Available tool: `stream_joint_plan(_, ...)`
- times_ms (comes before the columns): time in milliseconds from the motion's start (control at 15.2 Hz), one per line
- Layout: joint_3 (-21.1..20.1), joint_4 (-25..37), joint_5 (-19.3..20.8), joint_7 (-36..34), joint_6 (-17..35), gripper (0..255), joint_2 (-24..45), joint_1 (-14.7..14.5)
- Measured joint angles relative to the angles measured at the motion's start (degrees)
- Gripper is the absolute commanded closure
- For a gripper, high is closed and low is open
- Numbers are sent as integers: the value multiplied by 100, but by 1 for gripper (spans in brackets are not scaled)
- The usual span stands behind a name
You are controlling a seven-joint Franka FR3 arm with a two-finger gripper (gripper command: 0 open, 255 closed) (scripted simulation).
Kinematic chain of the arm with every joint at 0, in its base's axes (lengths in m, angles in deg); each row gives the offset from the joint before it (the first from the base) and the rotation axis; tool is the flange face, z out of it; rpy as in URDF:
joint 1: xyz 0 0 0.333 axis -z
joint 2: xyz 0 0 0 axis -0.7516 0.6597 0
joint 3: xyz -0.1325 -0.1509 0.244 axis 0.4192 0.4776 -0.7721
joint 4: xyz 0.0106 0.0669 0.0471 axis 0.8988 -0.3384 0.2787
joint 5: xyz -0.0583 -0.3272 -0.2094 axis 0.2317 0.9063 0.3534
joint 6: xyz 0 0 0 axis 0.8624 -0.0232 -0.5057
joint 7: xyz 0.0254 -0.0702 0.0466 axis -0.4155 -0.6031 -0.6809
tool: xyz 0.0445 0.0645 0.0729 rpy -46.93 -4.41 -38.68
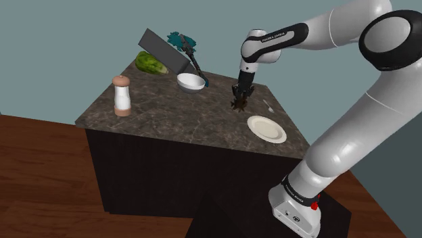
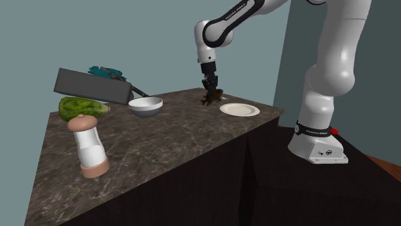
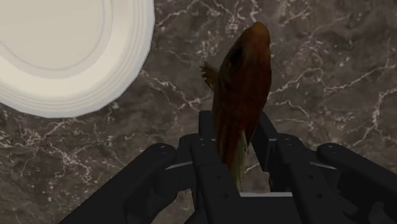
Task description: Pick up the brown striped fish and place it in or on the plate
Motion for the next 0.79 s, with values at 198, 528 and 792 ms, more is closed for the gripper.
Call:
stream_joint_plan(198,215,-368,143,340,25,255,-352,206)
stream_joint_plan(528,569,-835,401,864,90,255,-789,533)
stream_joint_plan(792,905,-1138,668,1335,137,255,-1085,840)
